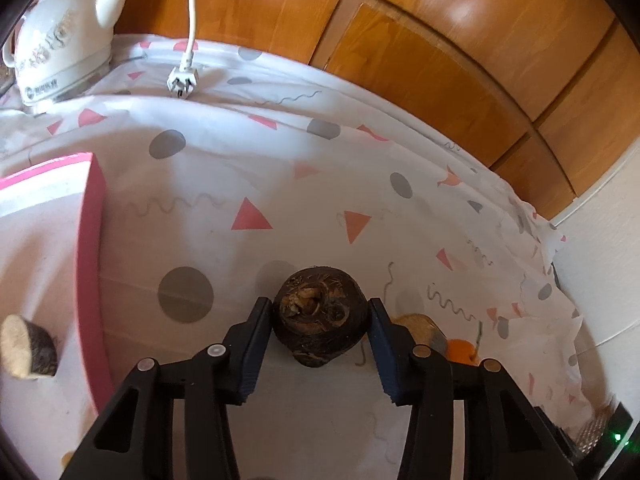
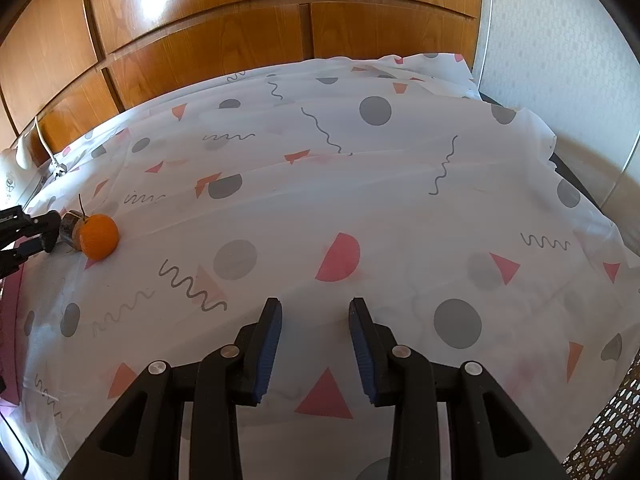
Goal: Organize fruits
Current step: 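Reach the left tool to the dark round fruit and grasp it, then carry the dark round fruit with the left tool into the tray, release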
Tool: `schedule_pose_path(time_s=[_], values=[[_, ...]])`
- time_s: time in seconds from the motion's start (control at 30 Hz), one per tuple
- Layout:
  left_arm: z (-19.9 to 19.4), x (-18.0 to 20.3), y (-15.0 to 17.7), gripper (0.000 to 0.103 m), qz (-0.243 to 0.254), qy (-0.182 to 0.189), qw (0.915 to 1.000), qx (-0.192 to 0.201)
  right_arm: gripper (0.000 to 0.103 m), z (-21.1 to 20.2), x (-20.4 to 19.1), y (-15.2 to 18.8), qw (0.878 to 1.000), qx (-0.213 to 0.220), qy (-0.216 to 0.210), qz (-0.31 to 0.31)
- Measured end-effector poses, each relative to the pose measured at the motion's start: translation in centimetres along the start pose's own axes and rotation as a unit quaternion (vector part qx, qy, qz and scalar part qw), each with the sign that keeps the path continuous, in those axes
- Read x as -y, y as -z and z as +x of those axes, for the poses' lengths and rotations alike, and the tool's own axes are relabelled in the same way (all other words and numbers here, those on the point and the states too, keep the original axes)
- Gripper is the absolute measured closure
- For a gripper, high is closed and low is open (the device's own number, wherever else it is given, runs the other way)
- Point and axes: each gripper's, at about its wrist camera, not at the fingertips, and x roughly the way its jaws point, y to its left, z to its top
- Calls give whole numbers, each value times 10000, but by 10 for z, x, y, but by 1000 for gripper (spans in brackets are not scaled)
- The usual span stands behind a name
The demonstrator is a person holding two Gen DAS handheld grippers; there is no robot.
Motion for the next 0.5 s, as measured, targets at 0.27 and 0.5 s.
schedule_pose_path(time_s=[0.27, 0.5], values=[[-43, 6, 9, 55, 203, 86, 9993, 310, 68, -1, -1, 2, 10000, 6, -8, -37], [-98, -27, 6, 55, 30, -122, 9962, 859, 68, -5, -6, 5, 10000, 28, -64, -70]])
